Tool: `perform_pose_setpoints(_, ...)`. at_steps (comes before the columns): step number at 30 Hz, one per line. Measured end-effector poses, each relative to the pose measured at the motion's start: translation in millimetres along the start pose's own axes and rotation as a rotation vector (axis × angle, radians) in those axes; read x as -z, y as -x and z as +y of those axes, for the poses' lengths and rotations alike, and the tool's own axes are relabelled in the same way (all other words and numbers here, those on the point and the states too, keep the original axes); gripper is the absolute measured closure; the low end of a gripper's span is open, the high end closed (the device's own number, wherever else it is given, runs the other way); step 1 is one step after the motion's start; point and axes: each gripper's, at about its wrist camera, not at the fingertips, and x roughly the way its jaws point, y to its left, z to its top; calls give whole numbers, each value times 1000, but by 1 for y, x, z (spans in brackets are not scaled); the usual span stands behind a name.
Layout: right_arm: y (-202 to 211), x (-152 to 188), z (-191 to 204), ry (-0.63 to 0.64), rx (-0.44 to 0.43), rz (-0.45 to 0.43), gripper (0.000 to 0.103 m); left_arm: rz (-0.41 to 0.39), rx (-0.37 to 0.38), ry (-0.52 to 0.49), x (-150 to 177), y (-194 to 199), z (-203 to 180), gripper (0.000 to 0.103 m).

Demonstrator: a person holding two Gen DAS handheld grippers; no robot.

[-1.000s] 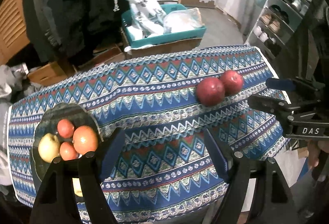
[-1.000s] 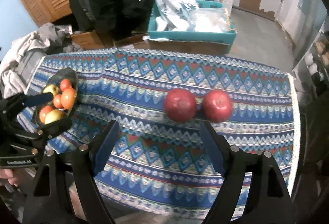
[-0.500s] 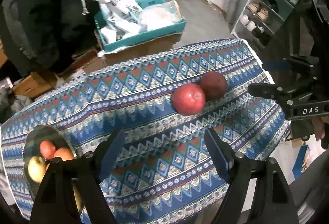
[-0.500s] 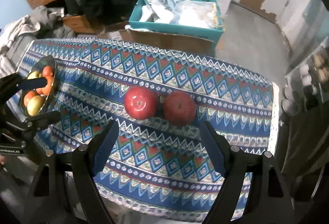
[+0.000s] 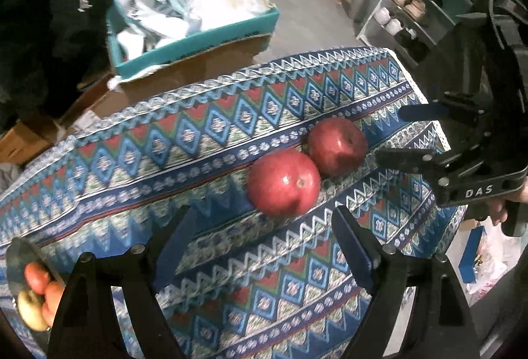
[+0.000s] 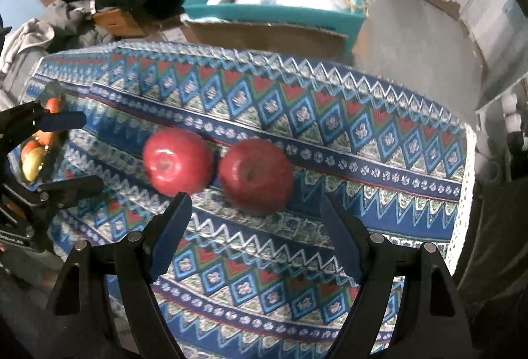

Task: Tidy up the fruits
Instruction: 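Grasp a red apple with the left tool while the right tool grasps the other apple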

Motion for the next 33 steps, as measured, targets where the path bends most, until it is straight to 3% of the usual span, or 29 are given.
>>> perform_pose_setpoints(6,-17,6,-18,-24,-20,18,22,46,7,-27,-10,-37,-13,17)
perform_pose_setpoints(18,-31,8,-32,-71,-73,7,22,121,36,18,-16,-92,-16,17)
perform_pose_setpoints(21,-32,5,-32,-82,-93,4,22,121,40,33,-16,-98,-13,17)
perform_pose_setpoints(25,-35,0,-30,-86,-106,-1,22,107,69,43,-15,-99,-8,25)
perform_pose_setpoints(33,-50,-6,-15,-77,-144,14,22,94,25,7,-5,-88,-1,25)
